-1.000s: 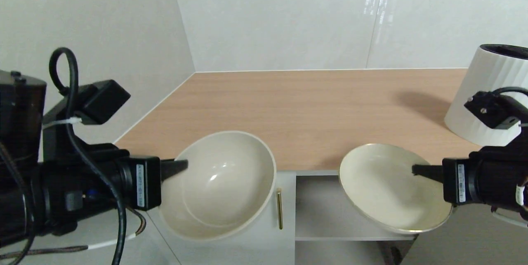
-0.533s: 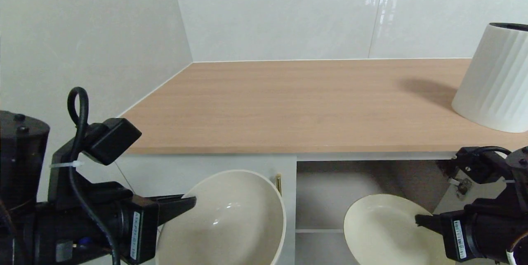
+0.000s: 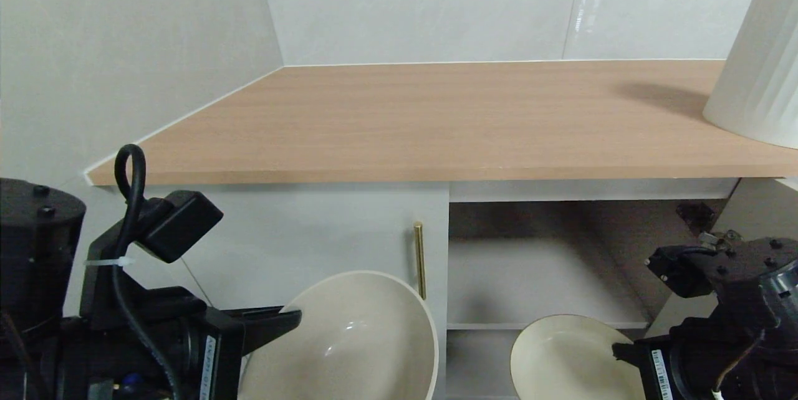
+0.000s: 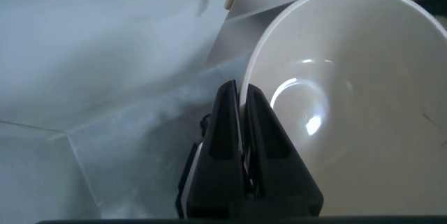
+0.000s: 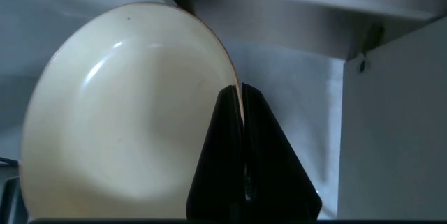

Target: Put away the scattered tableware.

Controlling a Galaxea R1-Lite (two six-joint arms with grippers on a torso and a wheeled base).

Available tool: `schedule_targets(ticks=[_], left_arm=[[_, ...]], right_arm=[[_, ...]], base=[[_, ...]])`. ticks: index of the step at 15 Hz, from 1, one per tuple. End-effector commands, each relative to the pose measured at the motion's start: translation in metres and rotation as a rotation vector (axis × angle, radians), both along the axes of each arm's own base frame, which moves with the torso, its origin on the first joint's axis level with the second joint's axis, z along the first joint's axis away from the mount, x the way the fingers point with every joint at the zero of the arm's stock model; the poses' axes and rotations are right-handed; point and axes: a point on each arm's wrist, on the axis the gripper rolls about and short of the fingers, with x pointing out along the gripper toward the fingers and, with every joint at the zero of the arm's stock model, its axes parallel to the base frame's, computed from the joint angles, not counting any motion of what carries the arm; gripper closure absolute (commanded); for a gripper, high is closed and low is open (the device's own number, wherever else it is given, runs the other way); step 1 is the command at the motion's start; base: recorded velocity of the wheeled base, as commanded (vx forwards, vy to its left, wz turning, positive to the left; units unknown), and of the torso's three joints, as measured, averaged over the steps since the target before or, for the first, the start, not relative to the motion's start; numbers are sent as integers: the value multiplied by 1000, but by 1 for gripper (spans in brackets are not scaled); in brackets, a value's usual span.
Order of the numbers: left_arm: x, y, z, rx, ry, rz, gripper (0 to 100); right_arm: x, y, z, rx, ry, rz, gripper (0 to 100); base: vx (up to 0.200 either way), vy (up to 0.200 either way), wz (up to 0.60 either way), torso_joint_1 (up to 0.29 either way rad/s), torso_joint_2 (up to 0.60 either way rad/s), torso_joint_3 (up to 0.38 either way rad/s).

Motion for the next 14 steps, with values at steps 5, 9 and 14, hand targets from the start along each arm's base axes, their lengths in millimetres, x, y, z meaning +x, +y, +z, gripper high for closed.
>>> schedule_targets(ticks=[5, 9, 14], left_arm=[[0, -1, -1, 2, 2, -6, 100], [4, -5, -2, 5, 4, -8, 100], [10, -9, -6, 25, 5, -19, 100]], right_arm=[[8, 6, -19, -56, 71, -2, 100], [27, 13, -46, 8, 148, 43, 100], [73, 21, -107, -8, 179, -10, 100]], base=[[0, 0, 0, -3, 72, 60], [0, 0, 0, 0, 0, 0], [0, 0, 0, 0, 0, 0]])
